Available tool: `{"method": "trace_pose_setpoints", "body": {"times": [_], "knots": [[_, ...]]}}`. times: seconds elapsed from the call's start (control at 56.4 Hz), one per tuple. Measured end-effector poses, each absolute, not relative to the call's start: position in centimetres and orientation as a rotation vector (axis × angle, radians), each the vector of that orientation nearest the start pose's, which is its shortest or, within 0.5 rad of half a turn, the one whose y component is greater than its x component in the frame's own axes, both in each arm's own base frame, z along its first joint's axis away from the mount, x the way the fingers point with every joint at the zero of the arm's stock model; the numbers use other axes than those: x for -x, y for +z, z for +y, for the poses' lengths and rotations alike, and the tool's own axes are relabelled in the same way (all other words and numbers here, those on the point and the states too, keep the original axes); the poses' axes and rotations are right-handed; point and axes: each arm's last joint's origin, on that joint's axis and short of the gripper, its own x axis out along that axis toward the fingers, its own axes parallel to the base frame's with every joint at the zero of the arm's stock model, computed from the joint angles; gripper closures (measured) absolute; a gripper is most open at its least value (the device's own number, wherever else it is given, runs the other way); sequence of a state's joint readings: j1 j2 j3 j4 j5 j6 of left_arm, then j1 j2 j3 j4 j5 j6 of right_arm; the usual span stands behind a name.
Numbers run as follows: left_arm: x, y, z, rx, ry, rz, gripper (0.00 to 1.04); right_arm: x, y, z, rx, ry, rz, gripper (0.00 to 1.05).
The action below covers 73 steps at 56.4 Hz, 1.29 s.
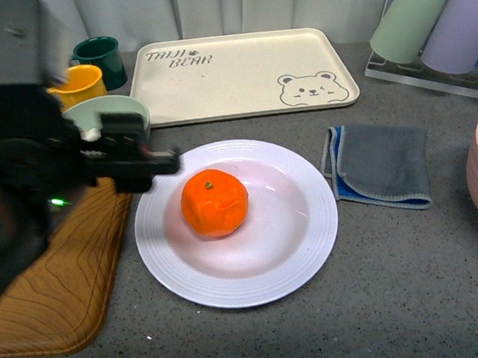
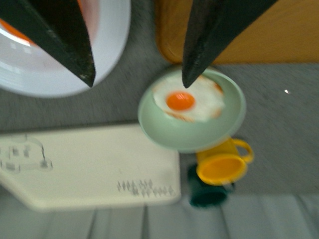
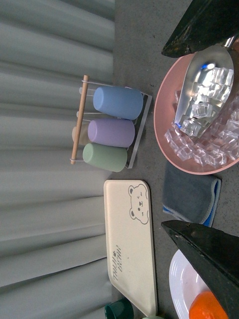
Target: Place orange and plate with both arms
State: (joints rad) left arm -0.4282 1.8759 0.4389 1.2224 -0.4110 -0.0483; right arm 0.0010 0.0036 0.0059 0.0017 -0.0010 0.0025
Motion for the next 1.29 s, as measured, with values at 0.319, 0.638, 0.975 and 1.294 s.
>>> {"method": "trace_pose_setpoints", "body": {"times": [0.319, 0.638, 0.975, 1.294], "knots": [[-19.8, 13.9, -4.2, 0.01, -0.004, 0.021, 1.01, -9.8, 16.5, 0.0, -0.002, 0.002, -0.004, 0.09], [-16.7, 15.0, -2.0, 0.006, -0.006, 0.017, 1.01, -9.8, 16.5, 0.0, -0.002, 0.003, -0.004, 0.09], [-14.4, 16.6, -0.1, 0.008, 0.003, 0.004, 1.01, -9.8, 16.5, 0.0, -0.002, 0.003, -0.004, 0.09], [-12.9, 17.2, 0.0, 0.007, -0.003, -0.016, 1.01, -9.8, 16.5, 0.0, -0.002, 0.003, -0.004, 0.09]]}}
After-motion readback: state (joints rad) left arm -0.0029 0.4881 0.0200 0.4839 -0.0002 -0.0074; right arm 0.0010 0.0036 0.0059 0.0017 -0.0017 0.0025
